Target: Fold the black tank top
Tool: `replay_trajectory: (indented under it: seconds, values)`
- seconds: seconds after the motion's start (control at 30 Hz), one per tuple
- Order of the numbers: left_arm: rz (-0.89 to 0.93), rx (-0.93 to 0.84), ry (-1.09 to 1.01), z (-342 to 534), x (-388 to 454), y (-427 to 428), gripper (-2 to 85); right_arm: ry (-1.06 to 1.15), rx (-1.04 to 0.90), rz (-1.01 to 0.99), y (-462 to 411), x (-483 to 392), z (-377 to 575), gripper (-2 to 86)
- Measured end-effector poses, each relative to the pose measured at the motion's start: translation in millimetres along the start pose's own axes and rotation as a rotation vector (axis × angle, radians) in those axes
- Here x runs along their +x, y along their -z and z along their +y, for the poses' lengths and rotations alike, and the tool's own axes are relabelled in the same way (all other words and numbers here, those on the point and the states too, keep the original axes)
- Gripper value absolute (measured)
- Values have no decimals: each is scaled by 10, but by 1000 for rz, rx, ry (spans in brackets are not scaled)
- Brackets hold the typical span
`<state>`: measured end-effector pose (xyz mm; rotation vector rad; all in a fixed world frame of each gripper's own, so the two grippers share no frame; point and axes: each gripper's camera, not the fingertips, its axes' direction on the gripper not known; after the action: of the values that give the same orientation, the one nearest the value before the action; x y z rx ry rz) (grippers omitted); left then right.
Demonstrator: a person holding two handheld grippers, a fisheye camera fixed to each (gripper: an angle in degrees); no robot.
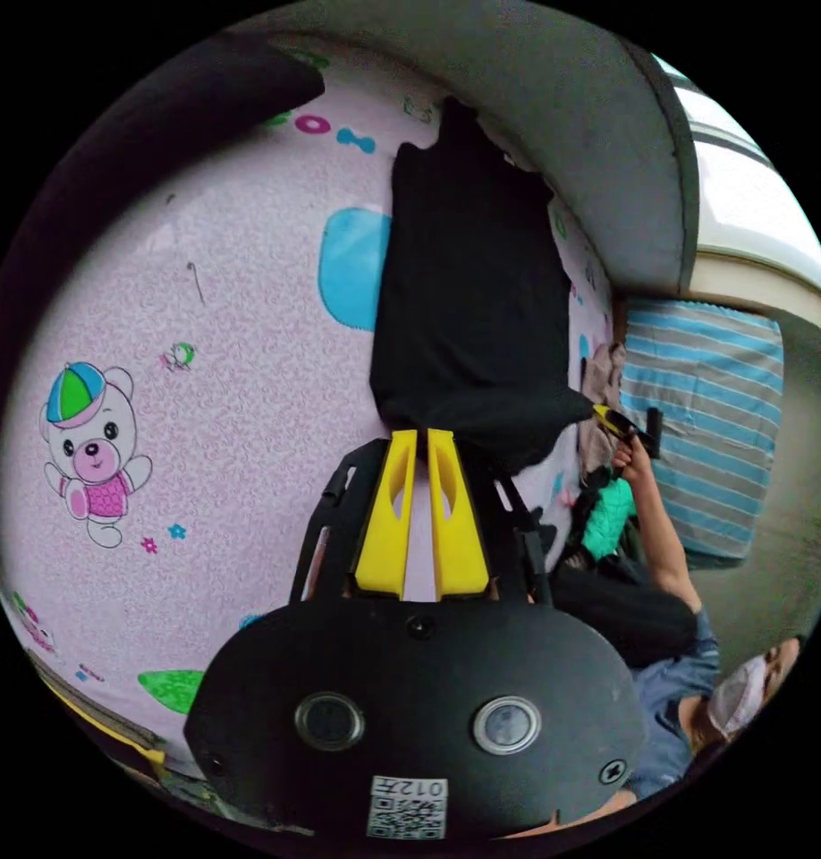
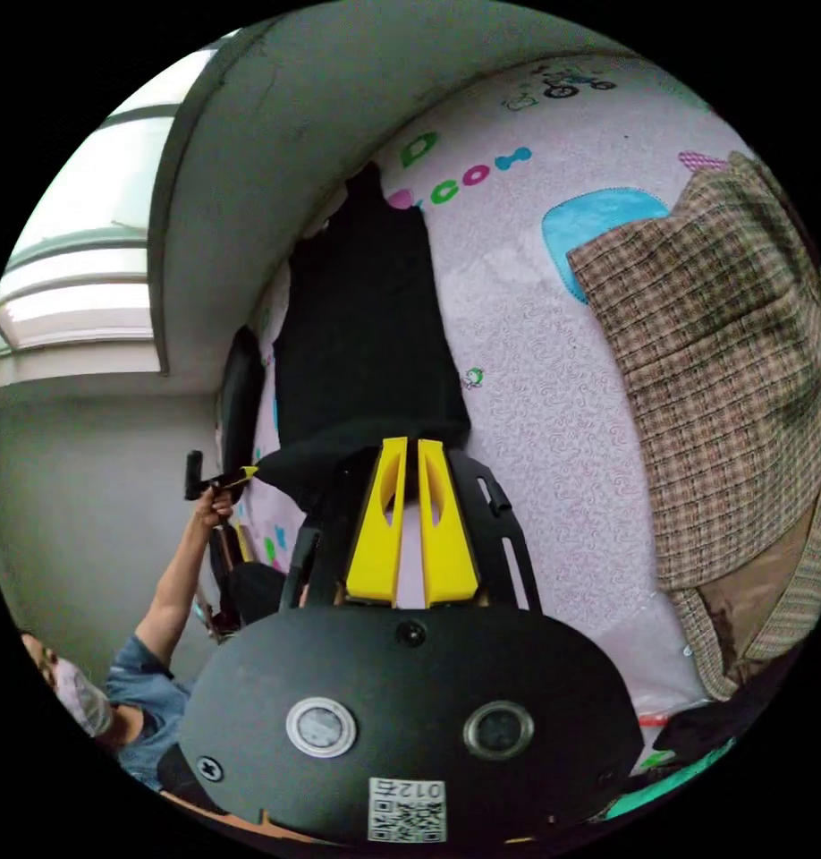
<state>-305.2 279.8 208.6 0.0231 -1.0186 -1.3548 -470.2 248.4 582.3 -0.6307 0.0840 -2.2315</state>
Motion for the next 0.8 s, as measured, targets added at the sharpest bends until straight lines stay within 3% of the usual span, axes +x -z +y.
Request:
replay_trajectory:
  seconds: [0.2, 0.33, 0.57, 0.8]
  values:
    - [-272, 111, -77, 246, 327, 83, 32, 141, 75, 275, -215, -552, 77, 64]
    - [-366, 171, -218, 517, 612, 147, 29, 420, 48, 342, -496, -1089, 365, 63]
    - [-446, 26, -726, 719, 1925, -552, 20, 601, -97, 371, -1119, -1734, 412, 52]
    - [-523, -106, -720, 363, 2313, -977, 7, 632, -202, 468, -1507, -2120, 184, 17]
